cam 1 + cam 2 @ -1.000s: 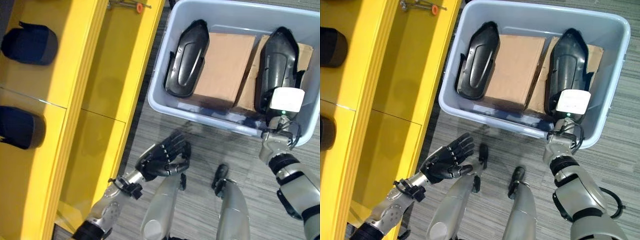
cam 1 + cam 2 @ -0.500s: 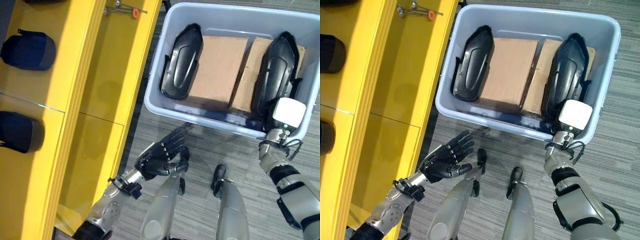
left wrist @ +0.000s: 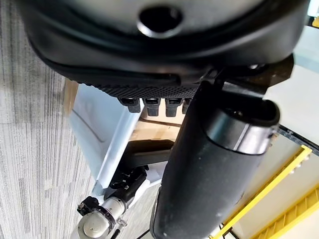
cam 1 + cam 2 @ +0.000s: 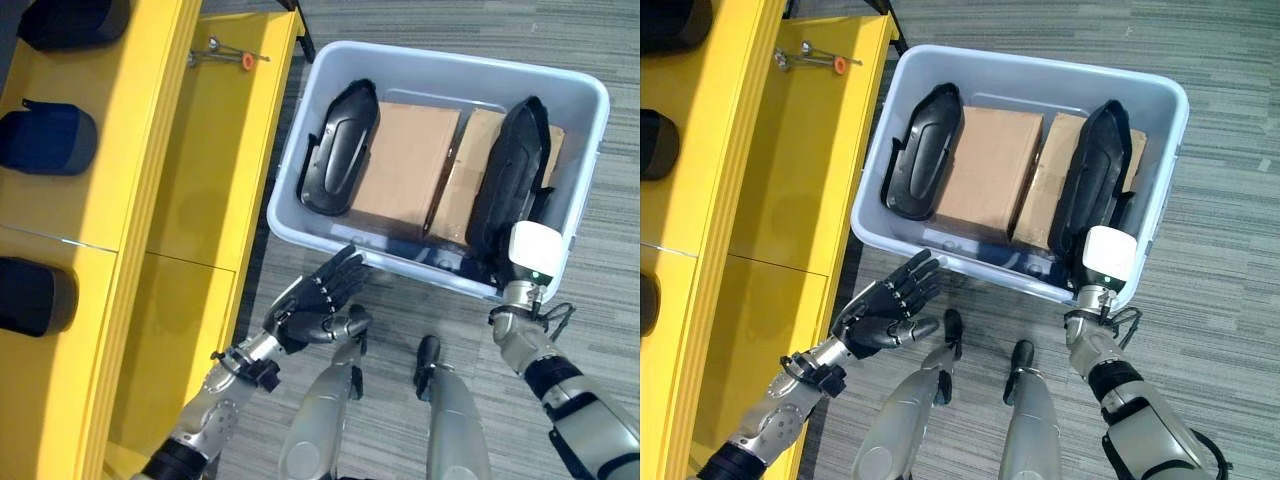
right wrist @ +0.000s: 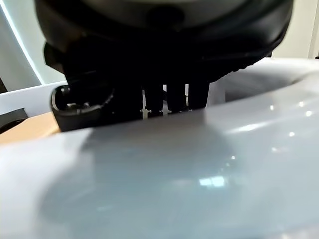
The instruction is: Move parts from the plastic box to the shelf.
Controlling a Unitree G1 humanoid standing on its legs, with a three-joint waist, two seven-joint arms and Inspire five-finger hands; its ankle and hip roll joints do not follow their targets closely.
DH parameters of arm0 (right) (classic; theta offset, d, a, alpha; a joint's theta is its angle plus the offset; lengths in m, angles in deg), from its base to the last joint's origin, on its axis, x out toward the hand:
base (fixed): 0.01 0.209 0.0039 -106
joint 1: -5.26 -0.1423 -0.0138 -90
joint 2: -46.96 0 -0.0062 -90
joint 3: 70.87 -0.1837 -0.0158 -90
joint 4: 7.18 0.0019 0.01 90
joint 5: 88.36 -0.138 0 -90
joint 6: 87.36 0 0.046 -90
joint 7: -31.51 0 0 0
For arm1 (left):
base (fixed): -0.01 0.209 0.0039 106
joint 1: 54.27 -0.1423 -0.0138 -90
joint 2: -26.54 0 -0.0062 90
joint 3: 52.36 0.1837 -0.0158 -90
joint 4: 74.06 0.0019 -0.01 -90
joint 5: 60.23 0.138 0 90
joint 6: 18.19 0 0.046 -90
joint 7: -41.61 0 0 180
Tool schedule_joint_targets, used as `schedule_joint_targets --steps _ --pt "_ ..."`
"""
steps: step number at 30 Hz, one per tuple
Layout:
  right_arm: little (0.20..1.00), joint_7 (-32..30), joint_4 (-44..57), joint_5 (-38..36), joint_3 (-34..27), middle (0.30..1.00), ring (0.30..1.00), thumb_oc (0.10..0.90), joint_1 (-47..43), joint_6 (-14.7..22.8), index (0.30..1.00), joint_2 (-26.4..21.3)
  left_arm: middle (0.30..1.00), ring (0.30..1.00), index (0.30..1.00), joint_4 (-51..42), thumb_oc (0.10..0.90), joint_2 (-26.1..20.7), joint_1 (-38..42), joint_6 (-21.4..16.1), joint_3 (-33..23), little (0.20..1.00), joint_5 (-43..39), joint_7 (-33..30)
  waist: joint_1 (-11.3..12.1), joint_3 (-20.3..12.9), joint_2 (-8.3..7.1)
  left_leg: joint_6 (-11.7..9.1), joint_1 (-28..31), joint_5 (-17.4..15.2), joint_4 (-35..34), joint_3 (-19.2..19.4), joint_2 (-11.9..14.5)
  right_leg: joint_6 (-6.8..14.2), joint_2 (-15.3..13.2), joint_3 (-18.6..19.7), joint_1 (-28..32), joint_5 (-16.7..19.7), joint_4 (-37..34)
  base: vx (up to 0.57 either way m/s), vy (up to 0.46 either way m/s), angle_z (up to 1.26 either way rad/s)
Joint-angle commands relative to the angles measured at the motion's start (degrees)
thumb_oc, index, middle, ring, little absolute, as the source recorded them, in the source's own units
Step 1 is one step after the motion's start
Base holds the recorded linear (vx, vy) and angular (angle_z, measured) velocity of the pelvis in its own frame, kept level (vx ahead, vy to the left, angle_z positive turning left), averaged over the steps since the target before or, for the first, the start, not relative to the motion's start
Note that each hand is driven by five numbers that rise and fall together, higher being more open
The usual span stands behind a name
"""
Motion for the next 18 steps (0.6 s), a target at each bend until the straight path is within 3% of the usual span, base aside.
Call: schedule_joint_targets --steps 1,3,7,18 --pt "0.3 -2.7 5.9 6.4 -2.9 0.3 0.3 0.4 4.5 4.5 0.3 -3.9 1.0 1.0 1.0 -5.2 0.9 0.3 -1.1 -2.1 -3.1 1.0 -1.6 4.3 -0.3 0.3 -1.78 0.2 9.4 -9.9 0.5 0.0 -1.1 1.8 1.5 0.6 9.1 0.8 -5.5 0.18 -0.084 -0.05" --pt "0.3 0.7 19.1 13.2 -3.2 0.3 0.3 0.4 9.6 7.9 0.3 -3.9 1.0 1.0 1.0 -4.6 0.9 2.3 -4.3 -0.3 -5.1 1.0 0.9 5.7 -0.9 -5.0 -5.07 0.0 15.5 -11.3 -0.4 -0.2 -0.4 2.6 1.3 1.1 17.5 2.3 -12.6 0.34 -0.06 -0.07" --pt "0.3 2.7 24.0 15.9 -4.7 0.3 0.3 0.4 13.2 8.7 0.3 -4.3 1.0 1.0 1.0 -4.1 0.9 2.7 -5.8 0.2 -6.3 1.0 1.2 7.0 -1.2 -7.8 -6.01 -0.3 17.9 -11.1 -2.0 -0.4 0.1 3.0 1.5 1.5 20.4 3.3 -15.6 0.14 -0.017 -0.17" --pt "0.3 4.5 28.0 17.3 -6.4 0.3 0.3 0.4 15.1 9.5 0.3 -4.0 1.0 1.0 1.0 -4.7 0.9 3.0 -8.0 2.0 -7.0 1.0 1.9 7.7 -1.0 -11.7 -7.51 -0.6 21.3 -11.7 -2.9 -0.7 0.8 3.5 1.4 1.8 24.4 4.2 -19.0 0.06 -0.009 -0.01"
